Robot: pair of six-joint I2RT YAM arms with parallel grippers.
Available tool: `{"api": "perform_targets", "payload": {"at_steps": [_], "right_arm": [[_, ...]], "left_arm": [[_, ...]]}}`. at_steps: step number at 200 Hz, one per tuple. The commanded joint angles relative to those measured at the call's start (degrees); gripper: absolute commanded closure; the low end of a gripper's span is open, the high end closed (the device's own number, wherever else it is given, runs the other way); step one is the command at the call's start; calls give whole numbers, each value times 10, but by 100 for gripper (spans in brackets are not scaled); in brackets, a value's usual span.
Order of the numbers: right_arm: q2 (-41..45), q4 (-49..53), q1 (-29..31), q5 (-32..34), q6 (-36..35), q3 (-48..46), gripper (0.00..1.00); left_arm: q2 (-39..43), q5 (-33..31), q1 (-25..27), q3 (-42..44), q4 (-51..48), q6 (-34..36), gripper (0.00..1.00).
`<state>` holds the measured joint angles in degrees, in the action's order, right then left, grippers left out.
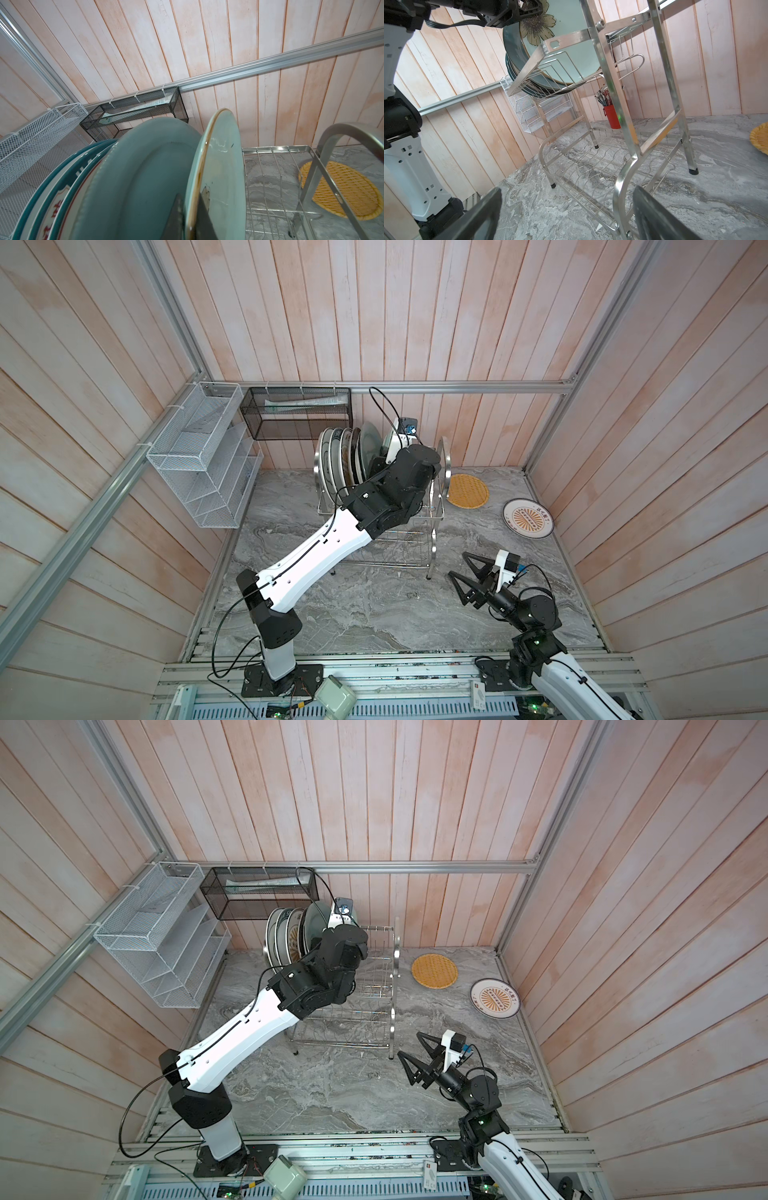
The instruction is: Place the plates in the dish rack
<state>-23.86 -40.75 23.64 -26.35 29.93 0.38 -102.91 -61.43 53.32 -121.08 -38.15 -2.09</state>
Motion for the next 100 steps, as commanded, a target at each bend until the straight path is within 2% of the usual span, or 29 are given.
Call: {"api": "perform_targets", "payload": {"at_steps": [1, 16, 41, 49, 100], "right_arm": [[-1, -20, 5, 11, -6, -38, 2], [-2, -20, 5, 11, -6, -38, 2], [-5, -19, 4, 12, -6, -37, 2], [-6, -20, 4, 12, -6, -37, 2], [-9, -20, 6, 13, -6, -36, 2]], "left_arm": [[3, -1, 0, -34, 5, -20, 100], [5, 6, 3, -32, -2, -41, 100], [3, -10, 9, -33, -4, -33, 100], [0, -19, 31, -35, -3, -29, 100], [-30, -36, 44, -91, -44, -31, 100]]}}
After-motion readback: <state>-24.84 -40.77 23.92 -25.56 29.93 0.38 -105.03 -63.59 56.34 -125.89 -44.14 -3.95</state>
